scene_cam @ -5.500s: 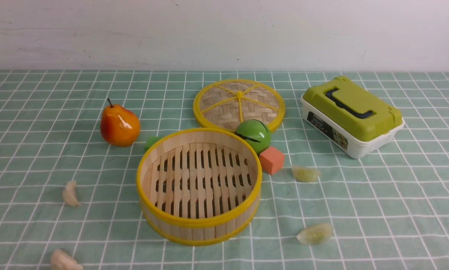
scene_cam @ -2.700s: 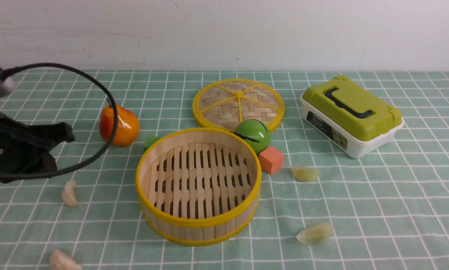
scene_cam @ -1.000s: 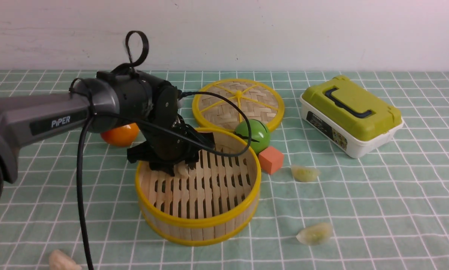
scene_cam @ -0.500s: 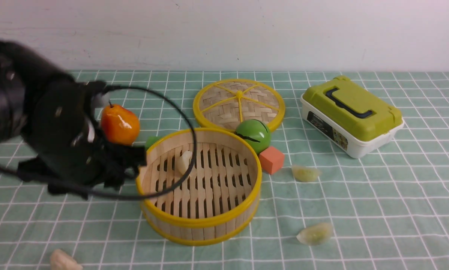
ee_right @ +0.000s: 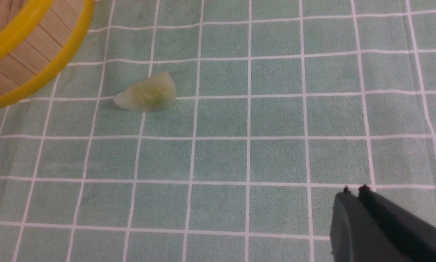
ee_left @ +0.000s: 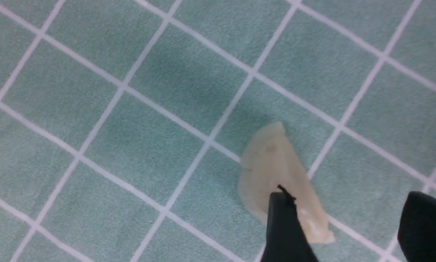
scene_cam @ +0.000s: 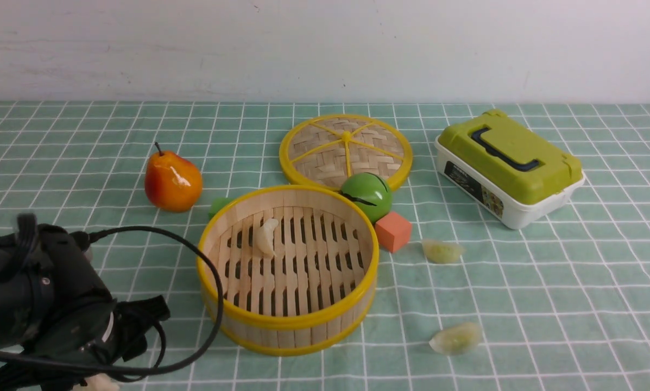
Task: Put the dumplings into the steamer on the table with the blue tablecloth.
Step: 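Reach for and grasp a dumpling on the table with the left gripper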
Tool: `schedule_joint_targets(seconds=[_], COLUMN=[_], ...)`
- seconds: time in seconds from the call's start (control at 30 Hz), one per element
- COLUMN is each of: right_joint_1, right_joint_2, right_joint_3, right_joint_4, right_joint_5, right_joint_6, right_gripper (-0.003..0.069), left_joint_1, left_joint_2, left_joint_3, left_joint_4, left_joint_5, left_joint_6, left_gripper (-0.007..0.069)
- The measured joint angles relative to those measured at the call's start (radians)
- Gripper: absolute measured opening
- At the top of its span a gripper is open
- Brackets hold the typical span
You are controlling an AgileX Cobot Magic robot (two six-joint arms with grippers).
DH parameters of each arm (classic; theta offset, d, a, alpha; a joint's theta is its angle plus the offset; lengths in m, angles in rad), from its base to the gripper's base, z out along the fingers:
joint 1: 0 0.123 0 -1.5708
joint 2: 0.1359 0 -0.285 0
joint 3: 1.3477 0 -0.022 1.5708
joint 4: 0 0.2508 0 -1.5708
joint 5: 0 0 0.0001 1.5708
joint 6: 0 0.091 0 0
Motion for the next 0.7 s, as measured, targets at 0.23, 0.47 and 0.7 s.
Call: schedule_joint_targets(seconds=[0.23, 0.47, 0.7], right_joint_1=[0.04, 0.04, 0.04], right_joint_2=[0.0, 0.0, 0.0], right_joint_3=[0.0, 0.0, 0.0], right_joint_4=[-0.005, -0.007, -0.007], right_joint_5=[0.0, -0.001, -0.001], right_joint_6=[-0.003, -0.003, -0.003], right_gripper=[0.0031, 0.0031, 0.0036], left_joint_1=[0.028, 0.033, 0.033], left_joint_2=[0.06, 0.061, 0.045], left_joint_3=[0.0, -0.001, -0.016], left_joint_4=[0.018, 0.021, -0.013], left_joint_5=[-0.006, -0.025, -0.026], left_joint_6=[0.004, 0.035, 0.174], left_gripper=[0.0393, 0.0141, 0.0138])
